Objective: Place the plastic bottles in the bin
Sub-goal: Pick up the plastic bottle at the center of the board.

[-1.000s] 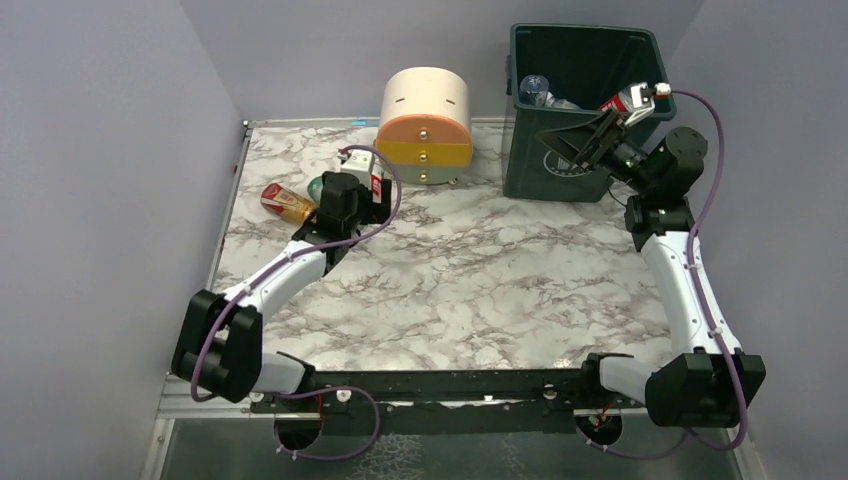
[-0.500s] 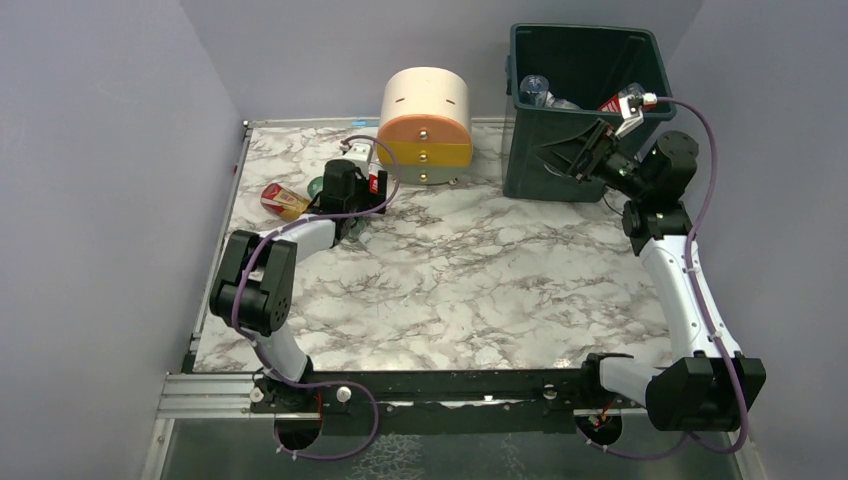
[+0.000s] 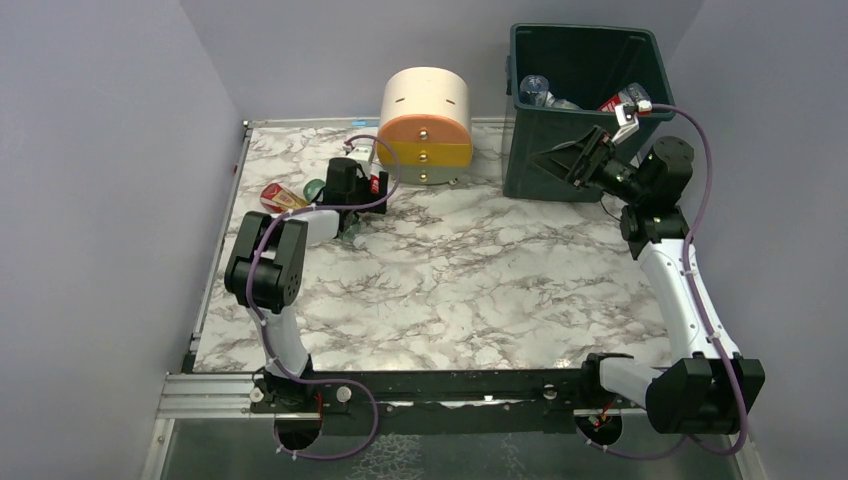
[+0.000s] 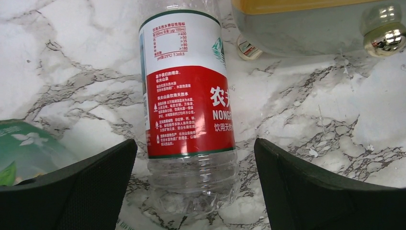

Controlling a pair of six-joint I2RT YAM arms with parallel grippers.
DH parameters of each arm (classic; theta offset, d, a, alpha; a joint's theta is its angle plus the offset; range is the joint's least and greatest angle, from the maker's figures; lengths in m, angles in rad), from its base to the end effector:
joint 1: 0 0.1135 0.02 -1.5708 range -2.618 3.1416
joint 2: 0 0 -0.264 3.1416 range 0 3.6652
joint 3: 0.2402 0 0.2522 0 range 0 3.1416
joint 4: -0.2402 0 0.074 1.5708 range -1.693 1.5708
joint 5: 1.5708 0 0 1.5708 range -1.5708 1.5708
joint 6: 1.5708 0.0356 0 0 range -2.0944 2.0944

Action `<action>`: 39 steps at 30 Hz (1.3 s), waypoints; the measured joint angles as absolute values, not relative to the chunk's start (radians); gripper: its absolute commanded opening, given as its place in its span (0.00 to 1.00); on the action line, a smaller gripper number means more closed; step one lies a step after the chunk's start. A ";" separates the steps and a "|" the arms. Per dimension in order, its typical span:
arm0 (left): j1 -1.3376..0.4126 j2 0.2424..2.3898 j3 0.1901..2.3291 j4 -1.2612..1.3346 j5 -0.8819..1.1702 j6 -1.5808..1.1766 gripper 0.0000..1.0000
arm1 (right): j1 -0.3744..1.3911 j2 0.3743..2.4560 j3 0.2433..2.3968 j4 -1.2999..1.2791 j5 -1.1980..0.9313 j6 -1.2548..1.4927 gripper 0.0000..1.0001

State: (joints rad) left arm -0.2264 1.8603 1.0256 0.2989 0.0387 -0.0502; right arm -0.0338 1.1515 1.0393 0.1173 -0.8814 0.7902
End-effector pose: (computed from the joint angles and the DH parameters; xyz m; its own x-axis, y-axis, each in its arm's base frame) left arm 0.3880 -0.0908 0.1693 -0.5098 0.0660 -0.8578 0.2314 0.9708 -0.0629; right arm 0.2601 0.0187 0.3873 -0.5291 0.4701 -0.7065 -0.5312 0.4658 0.7077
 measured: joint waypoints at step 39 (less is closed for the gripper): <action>-0.498 1.366 0.696 0.154 -0.038 -0.436 0.60 | -0.008 1.121 1.008 0.057 -0.886 0.741 1.00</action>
